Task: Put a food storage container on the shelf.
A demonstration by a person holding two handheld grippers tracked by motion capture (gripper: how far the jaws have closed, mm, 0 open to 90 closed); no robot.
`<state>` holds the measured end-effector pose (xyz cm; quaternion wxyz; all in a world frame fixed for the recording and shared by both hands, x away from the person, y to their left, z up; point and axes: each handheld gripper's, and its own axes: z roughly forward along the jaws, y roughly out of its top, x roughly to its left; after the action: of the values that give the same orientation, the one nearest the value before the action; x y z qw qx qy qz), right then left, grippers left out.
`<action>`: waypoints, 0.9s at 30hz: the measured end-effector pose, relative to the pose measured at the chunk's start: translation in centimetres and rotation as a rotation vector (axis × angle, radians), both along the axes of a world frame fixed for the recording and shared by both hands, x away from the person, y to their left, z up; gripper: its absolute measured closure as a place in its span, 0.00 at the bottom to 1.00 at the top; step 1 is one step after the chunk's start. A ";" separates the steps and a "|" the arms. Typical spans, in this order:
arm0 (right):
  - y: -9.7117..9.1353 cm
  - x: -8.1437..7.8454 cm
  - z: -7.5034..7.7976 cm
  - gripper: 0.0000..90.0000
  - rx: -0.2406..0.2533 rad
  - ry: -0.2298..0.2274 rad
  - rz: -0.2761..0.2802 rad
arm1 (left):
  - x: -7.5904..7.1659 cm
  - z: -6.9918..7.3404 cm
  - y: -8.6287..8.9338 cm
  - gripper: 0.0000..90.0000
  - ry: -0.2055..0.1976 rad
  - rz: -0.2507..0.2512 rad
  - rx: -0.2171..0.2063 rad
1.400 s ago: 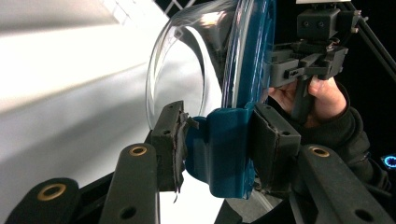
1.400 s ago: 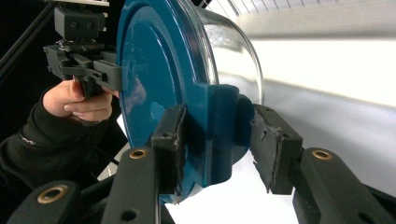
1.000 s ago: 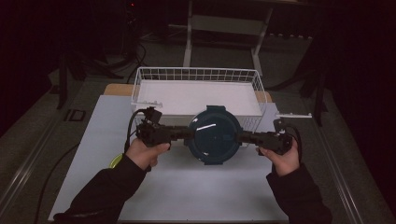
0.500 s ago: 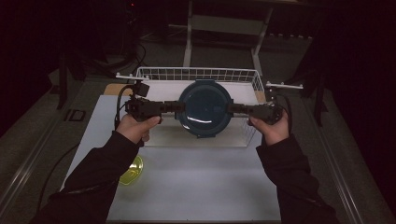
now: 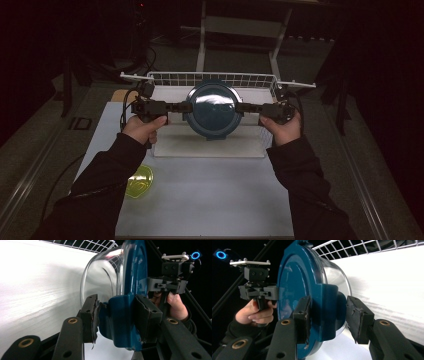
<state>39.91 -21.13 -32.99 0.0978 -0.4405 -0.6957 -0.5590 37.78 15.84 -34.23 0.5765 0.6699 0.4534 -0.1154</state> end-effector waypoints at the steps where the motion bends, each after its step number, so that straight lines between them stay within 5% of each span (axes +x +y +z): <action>1: 0.0 0.0 0.0 0.62 0.000 0.000 0.000 | 0.0 0.0 0.0 0.62 0.001 0.001 0.001; 16: 0.5 1.6 -0.1 0.58 -0.011 0.056 -0.052 | 1.3 -0.5 0.1 0.55 0.041 0.045 -0.022; 21: 0.6 1.9 -0.1 0.58 -0.012 0.063 -0.060 | 1.5 -0.5 0.0 0.54 0.031 0.058 -0.020; 27: 0.8 2.2 -0.2 0.57 -0.016 0.058 -0.069 | 1.5 -0.2 -0.3 0.49 -0.010 0.072 0.033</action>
<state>42.14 -20.36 -33.16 0.0950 -0.4810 -0.6814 -0.5435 39.26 15.55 -34.39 0.5714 0.6631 0.4762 -0.0837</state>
